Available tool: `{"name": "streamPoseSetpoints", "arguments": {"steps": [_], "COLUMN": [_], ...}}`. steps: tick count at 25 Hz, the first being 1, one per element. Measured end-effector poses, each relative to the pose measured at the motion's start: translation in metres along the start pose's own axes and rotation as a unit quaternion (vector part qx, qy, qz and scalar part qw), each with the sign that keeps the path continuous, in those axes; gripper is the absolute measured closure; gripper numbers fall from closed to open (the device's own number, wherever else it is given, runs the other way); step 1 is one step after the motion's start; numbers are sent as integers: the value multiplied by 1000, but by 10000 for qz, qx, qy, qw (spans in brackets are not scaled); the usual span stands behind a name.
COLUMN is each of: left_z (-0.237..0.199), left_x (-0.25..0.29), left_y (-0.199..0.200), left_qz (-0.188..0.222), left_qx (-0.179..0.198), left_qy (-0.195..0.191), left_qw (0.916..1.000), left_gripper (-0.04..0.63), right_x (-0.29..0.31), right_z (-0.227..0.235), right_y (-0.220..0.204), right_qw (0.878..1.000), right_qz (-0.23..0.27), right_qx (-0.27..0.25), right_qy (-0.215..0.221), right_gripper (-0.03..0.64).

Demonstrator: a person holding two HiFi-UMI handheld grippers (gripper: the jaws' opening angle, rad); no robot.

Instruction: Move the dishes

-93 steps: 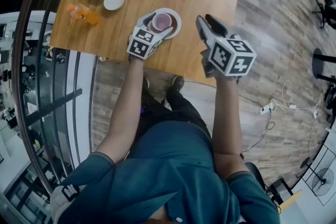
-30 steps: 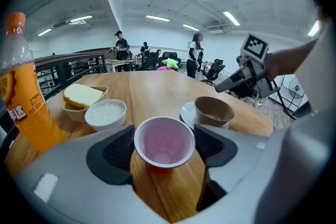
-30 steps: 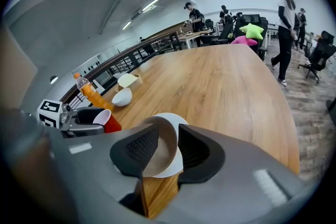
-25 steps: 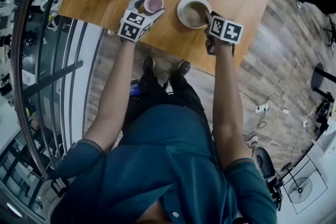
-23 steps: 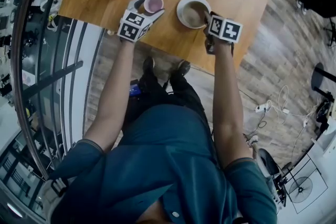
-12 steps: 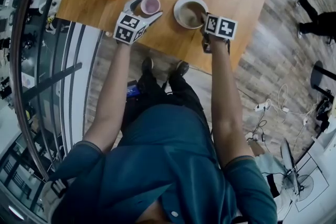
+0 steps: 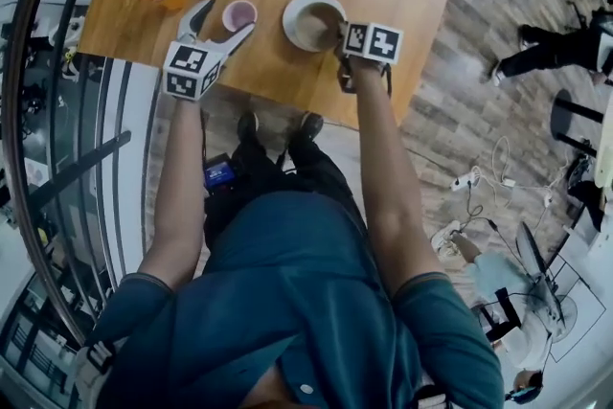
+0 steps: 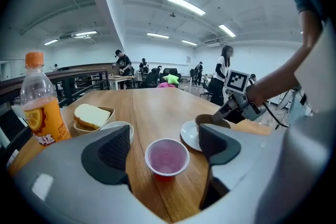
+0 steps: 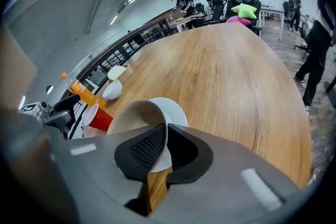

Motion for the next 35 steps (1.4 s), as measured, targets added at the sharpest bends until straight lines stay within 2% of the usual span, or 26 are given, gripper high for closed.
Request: {"name": "streamPoseSetpoints", "arguments": {"steps": [6,21,35], "left_z": [6,26,29], "left_x": [-12,-17,-16], "left_y": [18,30,28], "left_qz": [159,220,181], "left_qx": [194,249,311], "left_qy": [106,129,132], "left_qw": [9996,9994,9993], "left_gripper": [187,190,192], "right_x": [-15,-75,-103], "right_z": [6,29,92], "right_y": [9,44,45], "right_qw": [9998,9979,9963], "right_qz": [106,610,724], "right_qx": [88,130,413], "right_qy": [110,171,-210], "right_gripper": [592,592,592]}}
Point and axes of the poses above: the fingertips, and each gripper's own axes: x forward along the fingers, z to its right, y out of its top, the point moved 3 cm from there along -x, backward along the fingers, and after that the axes turned 1 degree about x, right-handed, at the moved point
